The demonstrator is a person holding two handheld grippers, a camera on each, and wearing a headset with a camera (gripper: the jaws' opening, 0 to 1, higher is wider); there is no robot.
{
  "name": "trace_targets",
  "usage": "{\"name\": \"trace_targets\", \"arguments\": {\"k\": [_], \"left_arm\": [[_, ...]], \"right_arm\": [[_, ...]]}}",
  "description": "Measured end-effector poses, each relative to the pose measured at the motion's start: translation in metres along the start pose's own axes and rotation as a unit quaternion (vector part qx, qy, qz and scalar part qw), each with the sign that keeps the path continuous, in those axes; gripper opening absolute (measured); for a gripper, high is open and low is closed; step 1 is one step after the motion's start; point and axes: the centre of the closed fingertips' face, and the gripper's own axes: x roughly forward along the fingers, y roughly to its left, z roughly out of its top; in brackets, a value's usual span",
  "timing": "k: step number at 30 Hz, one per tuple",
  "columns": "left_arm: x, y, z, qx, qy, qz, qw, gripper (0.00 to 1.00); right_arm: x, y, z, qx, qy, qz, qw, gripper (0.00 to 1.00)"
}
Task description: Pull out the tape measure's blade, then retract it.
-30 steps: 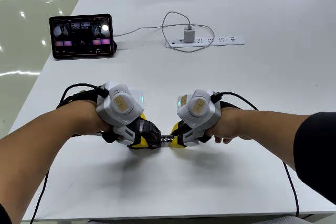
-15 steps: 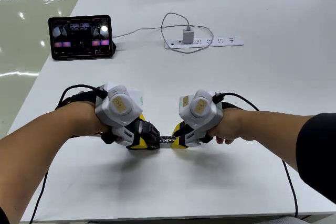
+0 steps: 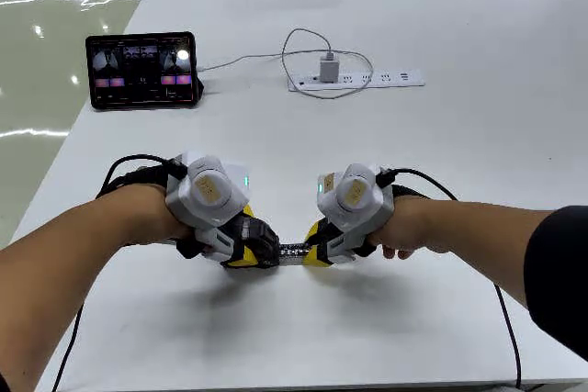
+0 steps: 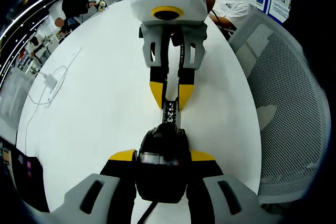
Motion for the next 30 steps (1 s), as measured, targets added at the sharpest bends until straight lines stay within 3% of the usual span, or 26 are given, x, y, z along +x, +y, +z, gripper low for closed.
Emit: {"name": "trace_targets", "arguments": {"k": [30], "left_arm": [[0.0,0.0,0.0,-0.001,-0.001,0.0,1.0,0.31]], "right_arm": [[-0.01,0.0,-0.014,0.008,0.004,-0.001,1.0,0.1]]}}
